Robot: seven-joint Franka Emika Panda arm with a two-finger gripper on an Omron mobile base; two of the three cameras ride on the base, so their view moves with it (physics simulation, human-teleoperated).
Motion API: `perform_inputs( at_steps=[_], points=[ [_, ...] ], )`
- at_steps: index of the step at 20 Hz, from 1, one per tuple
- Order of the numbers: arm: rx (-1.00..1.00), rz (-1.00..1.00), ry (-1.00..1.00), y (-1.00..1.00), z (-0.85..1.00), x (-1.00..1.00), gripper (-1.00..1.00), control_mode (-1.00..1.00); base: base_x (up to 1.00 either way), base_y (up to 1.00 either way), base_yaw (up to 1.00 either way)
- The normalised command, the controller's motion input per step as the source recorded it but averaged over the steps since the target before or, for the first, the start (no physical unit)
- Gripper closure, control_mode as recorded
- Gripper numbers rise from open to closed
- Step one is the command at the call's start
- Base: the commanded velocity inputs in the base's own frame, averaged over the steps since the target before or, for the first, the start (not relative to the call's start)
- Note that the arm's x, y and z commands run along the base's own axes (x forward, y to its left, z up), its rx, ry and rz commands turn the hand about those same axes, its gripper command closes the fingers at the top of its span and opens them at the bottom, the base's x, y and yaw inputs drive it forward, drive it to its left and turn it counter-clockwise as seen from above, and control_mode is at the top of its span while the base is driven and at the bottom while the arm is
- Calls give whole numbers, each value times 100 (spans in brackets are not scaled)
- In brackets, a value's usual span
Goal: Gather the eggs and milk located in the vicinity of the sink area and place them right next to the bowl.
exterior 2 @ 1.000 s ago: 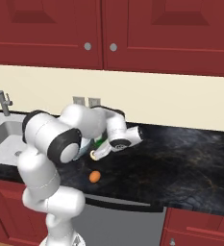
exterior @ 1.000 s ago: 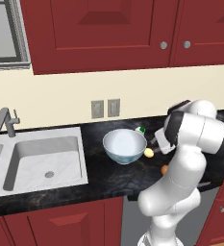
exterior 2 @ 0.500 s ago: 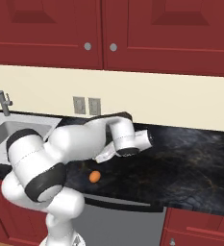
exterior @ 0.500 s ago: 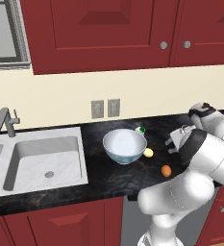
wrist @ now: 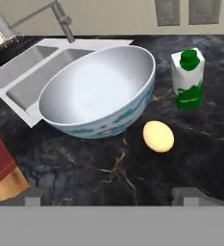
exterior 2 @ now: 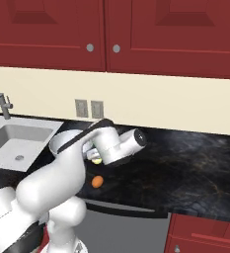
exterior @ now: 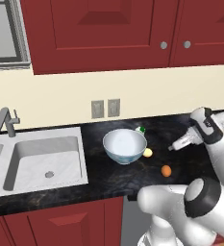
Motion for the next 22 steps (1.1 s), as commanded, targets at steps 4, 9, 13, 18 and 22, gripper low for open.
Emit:
perform_inputs(
  at_steps=[4, 9, 13, 18, 22],
  points=[
    [-28, -48, 43, 1, 19, 2, -100, -100, 0, 0, 0],
    [-35, -46, 47, 4, 4, 8, -100, -100, 0, 0, 0],
    [-15, -21, 9, -3, 7, -4, -100, -100, 0, 0, 0],
    [-3, -3, 10, 0, -23, 0, -100, -100, 0, 0, 0],
    [-2, -7, 6, 0, -24, -16, -100, -100, 0, 0, 0]
  ],
)
